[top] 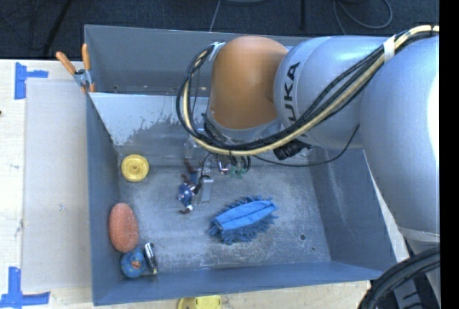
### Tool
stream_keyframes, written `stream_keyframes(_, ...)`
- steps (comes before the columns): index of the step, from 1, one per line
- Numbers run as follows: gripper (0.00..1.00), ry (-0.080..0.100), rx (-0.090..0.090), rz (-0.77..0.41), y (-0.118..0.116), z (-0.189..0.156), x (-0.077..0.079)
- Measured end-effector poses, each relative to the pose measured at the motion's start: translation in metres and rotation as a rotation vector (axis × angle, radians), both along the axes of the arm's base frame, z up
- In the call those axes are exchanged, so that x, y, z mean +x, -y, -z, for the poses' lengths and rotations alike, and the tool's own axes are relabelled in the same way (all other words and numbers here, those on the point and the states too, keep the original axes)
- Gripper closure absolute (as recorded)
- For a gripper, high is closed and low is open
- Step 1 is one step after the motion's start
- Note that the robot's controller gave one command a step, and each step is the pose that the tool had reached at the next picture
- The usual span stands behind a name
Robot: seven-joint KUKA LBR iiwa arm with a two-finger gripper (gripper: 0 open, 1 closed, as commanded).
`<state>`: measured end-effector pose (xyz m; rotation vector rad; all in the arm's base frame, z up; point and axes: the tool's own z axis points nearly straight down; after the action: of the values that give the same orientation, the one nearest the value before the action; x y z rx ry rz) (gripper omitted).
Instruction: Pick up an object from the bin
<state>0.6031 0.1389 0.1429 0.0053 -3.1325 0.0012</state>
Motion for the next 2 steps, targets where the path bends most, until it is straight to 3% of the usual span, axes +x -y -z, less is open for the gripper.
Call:
stream_keyframes(1, 0.0, 0.008, 0.001, 0.003, 0.001, -0.005, 0.002)
stream_keyframes(2, 0.0, 0.017, 0.004, -0.074, 0.015, 0.019, 0.0)
